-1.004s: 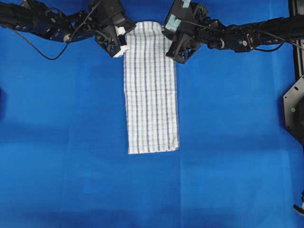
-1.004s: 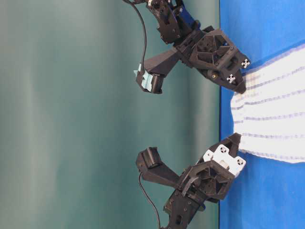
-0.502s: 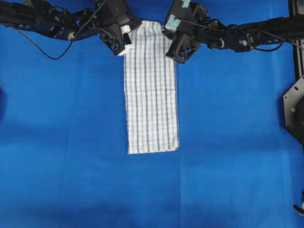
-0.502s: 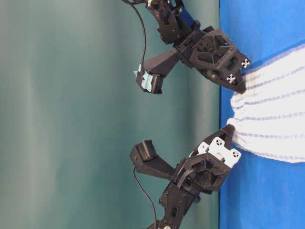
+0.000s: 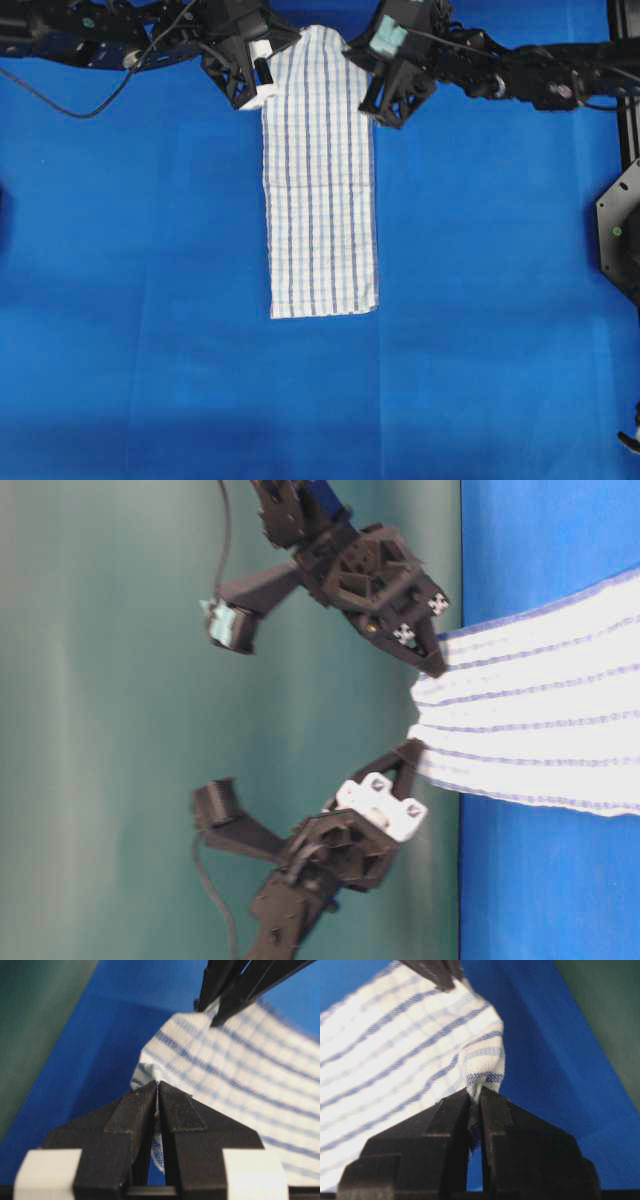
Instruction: Fold the blue towel.
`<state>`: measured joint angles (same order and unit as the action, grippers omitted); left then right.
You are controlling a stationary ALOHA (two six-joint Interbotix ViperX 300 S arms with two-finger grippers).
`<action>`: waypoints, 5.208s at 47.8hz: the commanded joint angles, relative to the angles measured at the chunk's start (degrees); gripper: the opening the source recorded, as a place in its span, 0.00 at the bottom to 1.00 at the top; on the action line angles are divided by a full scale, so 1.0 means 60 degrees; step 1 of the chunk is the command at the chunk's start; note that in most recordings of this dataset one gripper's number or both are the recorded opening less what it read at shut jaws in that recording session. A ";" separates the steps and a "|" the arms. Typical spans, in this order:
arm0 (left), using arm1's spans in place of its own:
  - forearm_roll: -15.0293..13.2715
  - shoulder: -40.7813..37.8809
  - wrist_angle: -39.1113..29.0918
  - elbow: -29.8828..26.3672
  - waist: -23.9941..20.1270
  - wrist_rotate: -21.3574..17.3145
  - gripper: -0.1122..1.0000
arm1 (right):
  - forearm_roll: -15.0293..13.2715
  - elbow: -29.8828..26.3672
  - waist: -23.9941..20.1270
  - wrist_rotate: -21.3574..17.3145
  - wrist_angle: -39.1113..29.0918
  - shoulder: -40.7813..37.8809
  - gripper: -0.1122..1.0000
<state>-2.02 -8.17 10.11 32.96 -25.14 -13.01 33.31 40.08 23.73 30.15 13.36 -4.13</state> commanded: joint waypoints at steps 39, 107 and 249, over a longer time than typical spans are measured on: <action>-0.0015 0.2314 -0.0645 0.1318 0.2769 0.0615 0.11 | 0.1055 0.1743 -0.2549 -0.0278 -0.0190 0.2681 0.09; -0.0059 0.0791 -0.0571 0.1187 0.5889 0.2007 0.11 | 0.4336 0.1245 -0.6064 -0.0293 0.0630 0.0718 0.09; 0.0000 1.2788 -0.1816 0.7764 0.4614 0.2080 0.92 | 0.4819 0.6182 -0.6255 0.2988 0.1611 0.9478 0.86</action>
<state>-2.11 68.91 -0.97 80.16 2.72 -0.44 62.14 77.78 -13.89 48.08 22.59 53.17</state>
